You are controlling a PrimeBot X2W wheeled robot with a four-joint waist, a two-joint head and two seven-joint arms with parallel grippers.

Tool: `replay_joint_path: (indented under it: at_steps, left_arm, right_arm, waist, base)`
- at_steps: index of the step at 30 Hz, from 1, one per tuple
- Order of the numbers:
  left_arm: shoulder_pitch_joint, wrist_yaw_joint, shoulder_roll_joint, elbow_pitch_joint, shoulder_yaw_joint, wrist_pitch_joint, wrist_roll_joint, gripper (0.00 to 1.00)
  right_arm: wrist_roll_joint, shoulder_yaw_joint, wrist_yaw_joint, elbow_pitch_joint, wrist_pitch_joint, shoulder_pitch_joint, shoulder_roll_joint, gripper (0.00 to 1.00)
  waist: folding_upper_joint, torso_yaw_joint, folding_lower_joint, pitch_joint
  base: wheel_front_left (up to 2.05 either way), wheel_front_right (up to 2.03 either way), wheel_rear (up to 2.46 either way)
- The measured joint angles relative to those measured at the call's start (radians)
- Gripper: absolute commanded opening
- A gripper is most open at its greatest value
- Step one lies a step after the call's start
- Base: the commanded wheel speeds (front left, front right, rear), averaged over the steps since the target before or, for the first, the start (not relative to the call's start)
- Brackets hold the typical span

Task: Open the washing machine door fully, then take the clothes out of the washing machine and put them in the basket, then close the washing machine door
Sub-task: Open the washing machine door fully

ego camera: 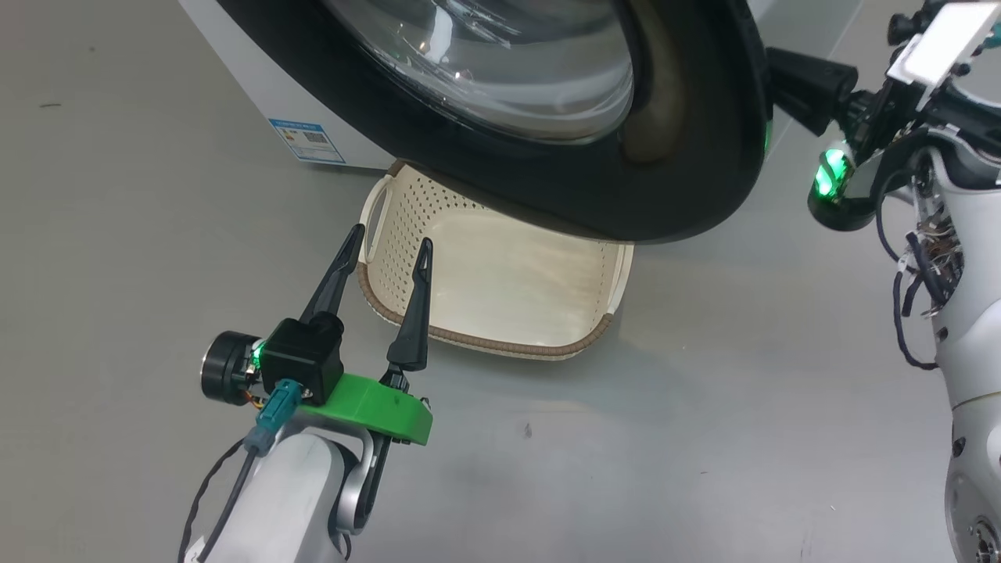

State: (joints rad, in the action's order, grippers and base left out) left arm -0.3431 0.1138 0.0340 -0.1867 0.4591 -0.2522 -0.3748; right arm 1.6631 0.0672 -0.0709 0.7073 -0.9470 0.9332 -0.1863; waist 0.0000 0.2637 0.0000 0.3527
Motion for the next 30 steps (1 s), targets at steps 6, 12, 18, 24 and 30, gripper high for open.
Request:
replay_joint_path:
  at_steps: [6, 12, 18, 24, 30]
  left_arm:
    - [0.027, 0.0, 0.0, -0.025, 0.002, 0.0, 0.021, 1.0]
    - [0.056, 0.0, 0.0, -0.042, 0.004, 0.0, 0.026, 1.0]
    - [0.078, 0.0, 0.001, -0.06, 0.01, 0.0, 0.029, 1.0]
    - [0.104, 0.0, 0.001, -0.071, 0.005, 0.0, 0.029, 1.0]
    - [0.125, 0.0, 0.002, -0.081, 0.0, 0.0, 0.029, 1.0]
  right_arm:
    - [0.007, 0.018, -0.012, 0.014, -0.021, -0.059, 0.033, 0.0]
    - [0.007, 0.038, -0.025, 0.024, -0.03, -0.112, 0.064, 0.0]
    - [0.007, 0.051, -0.033, 0.025, -0.035, -0.153, 0.079, 0.0]
    - [0.009, 0.068, -0.037, 0.026, -0.039, -0.2, 0.097, 0.0]
    - [0.019, 0.075, -0.042, 0.023, -0.039, -0.247, 0.112, 0.0]
  waist:
    - [0.0, -0.004, 0.0, -0.041]
    - [0.0, -0.005, 0.0, -0.086]
    - [0.0, -0.001, 0.0, -0.122]
    - [0.0, 0.007, 0.0, -0.164]
    - [0.0, 0.021, 0.0, -0.202]
  base:
    - [0.0, 0.0, 0.0]
    - [0.0, 0.0, 0.0]
    - [0.0, 0.0, 0.0]
    - [0.0, 0.0, 0.0]
    - [0.0, 0.0, 0.0]
